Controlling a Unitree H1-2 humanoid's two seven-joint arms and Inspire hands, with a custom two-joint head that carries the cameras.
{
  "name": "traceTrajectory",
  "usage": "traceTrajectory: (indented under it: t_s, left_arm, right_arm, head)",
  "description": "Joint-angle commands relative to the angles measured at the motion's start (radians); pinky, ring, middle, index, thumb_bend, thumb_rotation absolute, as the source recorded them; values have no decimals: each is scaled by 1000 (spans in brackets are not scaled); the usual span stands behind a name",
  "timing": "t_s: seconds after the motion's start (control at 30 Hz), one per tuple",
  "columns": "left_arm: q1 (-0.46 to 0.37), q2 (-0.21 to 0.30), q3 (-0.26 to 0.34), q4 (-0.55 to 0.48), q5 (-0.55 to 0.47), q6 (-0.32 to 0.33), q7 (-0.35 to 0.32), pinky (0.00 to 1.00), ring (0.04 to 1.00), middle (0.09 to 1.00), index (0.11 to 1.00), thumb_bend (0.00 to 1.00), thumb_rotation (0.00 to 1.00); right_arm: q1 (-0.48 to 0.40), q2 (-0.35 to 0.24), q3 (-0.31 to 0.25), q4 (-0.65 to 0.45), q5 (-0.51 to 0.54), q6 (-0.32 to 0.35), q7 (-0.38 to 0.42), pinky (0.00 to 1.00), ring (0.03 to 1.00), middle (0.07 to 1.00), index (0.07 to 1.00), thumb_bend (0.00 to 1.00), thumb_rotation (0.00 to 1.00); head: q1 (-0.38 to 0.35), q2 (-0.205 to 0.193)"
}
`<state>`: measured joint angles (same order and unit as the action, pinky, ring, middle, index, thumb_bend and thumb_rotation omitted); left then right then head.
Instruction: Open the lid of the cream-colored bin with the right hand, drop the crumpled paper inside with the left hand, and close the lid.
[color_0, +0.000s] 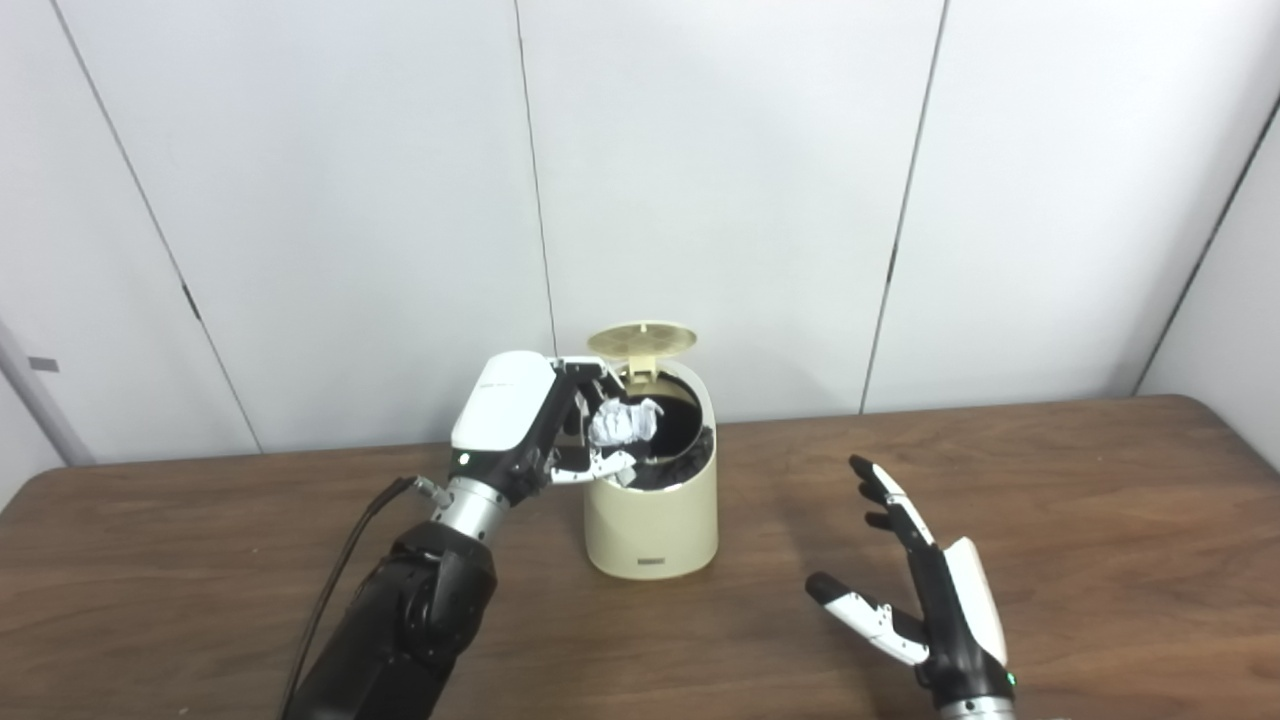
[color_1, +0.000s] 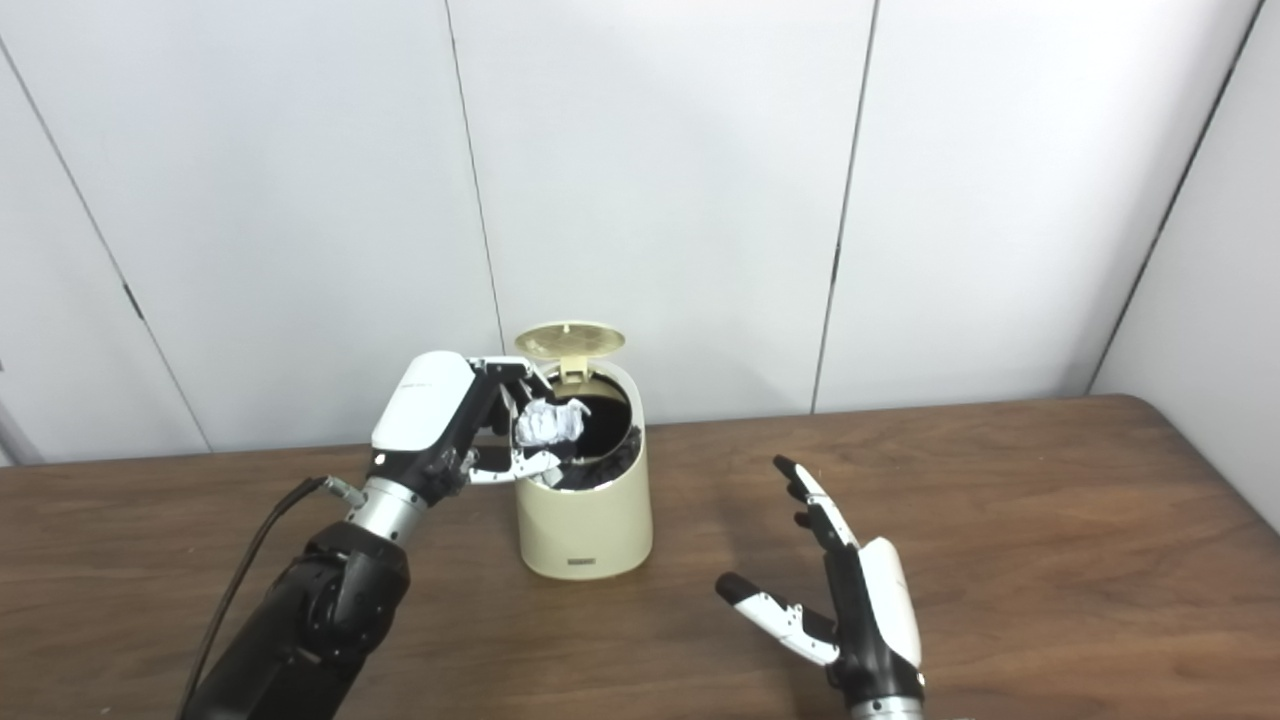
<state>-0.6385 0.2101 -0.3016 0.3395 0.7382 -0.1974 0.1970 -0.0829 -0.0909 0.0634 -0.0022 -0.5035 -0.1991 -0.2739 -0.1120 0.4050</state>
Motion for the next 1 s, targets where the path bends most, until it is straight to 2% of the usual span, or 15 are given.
traceTrajectory:
  t_s: [0.0, 0.3, 0.5, 0.73, 0.97]
  left_arm:
    - [-36, 7, 3, -15, -3, -6, -1, 314, 365, 424, 457, 988, 177]
    - [-43, 6, -6, 3, 1, 0, -15, 351, 404, 460, 481, 1000, 186]
    - [-59, 5, -28, 35, 14, -28, 2, 374, 425, 480, 509, 1000, 203]
    - [-64, -1, -37, 48, 13, -23, 1, 374, 433, 496, 553, 1000, 214]
    - [-60, 1, -46, 43, 17, -17, -6, 432, 504, 561, 607, 1000, 244]
  right_arm:
    - [20, 48, 30, 18, 3, -3, -2, 787, 876, 909, 901, 752, 818]
    - [22, 60, 40, 9, 3, 0, -8, 776, 871, 904, 900, 752, 807]
    - [19, 67, 43, 5, -3, 9, -15, 770, 867, 900, 891, 777, 810]
    - [18, 73, 44, 9, 6, 4, -16, 780, 874, 905, 895, 832, 824]
    - [20, 76, 46, 3, -4, 11, -16, 783, 877, 907, 896, 866, 846]
  head:
    - [-4, 0]
    - [-23, 3]
    - [-29, 3]
    - [-35, 2]
    - [-39, 4]
